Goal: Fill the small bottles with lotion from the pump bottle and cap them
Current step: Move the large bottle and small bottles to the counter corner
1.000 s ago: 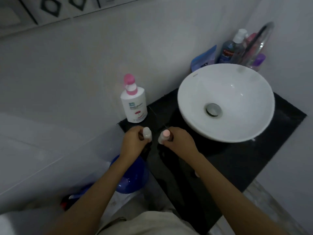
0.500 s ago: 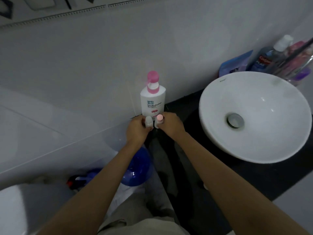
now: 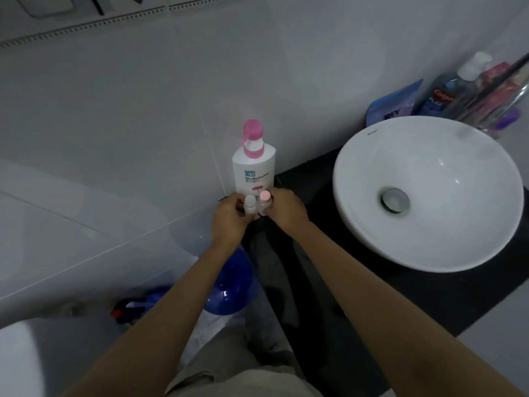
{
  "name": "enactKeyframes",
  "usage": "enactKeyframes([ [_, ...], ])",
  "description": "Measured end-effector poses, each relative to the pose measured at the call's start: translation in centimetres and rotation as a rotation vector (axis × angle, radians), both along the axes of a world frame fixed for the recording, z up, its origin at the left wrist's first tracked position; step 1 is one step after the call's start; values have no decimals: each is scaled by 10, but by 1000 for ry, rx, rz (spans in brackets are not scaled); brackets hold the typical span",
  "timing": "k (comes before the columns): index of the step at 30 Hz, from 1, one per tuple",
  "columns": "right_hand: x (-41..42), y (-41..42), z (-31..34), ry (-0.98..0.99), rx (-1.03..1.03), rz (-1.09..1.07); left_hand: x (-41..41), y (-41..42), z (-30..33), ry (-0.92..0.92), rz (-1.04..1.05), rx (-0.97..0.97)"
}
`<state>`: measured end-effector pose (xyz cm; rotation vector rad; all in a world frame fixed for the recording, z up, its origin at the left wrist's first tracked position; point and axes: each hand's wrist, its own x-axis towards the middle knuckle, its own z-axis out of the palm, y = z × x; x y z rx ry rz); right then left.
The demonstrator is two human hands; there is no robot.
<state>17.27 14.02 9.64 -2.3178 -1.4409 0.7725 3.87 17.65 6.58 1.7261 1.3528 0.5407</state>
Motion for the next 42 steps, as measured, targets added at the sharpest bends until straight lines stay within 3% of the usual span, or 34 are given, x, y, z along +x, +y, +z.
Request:
enactKeyframes([
  [7,6,-11,5,-3,9,30,-7,-2,-2,19,-13,-16],
  [13,17,-65,43,58,79,-89,-33,-33,-16,109,-61,235],
  [17,17,-146,55,9,265,-244,-38,-69,-29,169,-417,424],
  [20,13,-207,52,-155,297,-370,-35,-91,-42,226,-726,569],
  [23,11,-250,47,-273,145,-468,-30,-102,-50,319,-927,643],
  [26,9,-271,36,-211,-96,-512,-30,-103,-54,400,-1015,617],
  [32,4,-272,8,-153,-189,-475,-31,-102,-52,455,-1041,609],
  [38,9,-239,25,-46,-71,-468,-33,-102,-52,472,-1016,604],
  [42,12,-178,45,52,43,-334,-33,-102,-57,472,-1009,624],
])
